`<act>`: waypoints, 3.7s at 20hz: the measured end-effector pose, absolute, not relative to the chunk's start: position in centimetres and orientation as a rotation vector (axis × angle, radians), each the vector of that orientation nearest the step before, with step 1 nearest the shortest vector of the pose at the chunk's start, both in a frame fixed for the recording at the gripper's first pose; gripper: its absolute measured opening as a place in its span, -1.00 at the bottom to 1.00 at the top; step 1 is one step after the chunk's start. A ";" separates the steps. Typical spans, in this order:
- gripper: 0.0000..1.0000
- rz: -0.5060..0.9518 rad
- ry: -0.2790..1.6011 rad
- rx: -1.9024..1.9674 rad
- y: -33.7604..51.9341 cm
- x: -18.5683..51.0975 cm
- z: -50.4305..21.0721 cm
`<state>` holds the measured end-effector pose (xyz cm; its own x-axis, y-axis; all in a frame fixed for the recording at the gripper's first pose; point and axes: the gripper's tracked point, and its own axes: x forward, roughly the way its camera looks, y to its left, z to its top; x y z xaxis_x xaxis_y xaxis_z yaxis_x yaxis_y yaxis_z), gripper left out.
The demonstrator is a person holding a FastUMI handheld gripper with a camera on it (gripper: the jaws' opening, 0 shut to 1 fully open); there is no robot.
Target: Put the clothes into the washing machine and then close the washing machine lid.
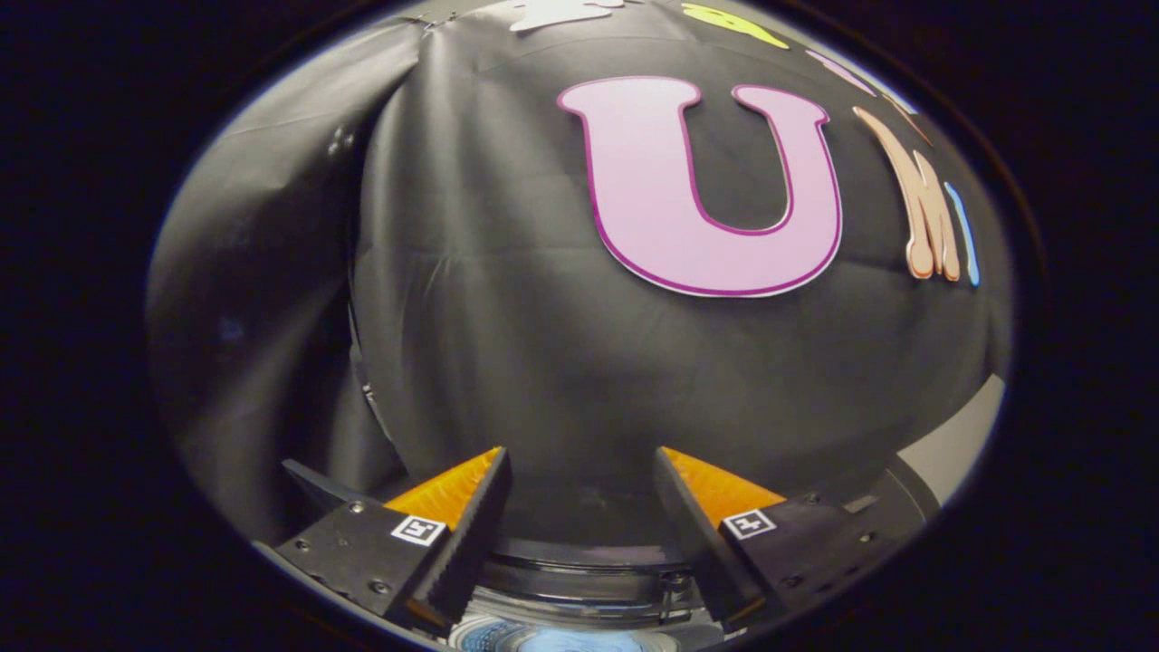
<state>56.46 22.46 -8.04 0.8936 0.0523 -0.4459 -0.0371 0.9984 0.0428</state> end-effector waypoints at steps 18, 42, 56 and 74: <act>0.92 0.136 0.368 -0.033 22.2 40.5 -4.9; 0.93 0.126 0.010 -0.013 5.3 10.4 7.7; 0.93 0.025 0.110 -0.027 5.1 6.2 3.5; 0.98 -0.074 0.010 0.042 -0.4 5.9 5.0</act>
<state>5.93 -0.40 4.97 0.9972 -0.0734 -0.0112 0.0738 0.9964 0.0416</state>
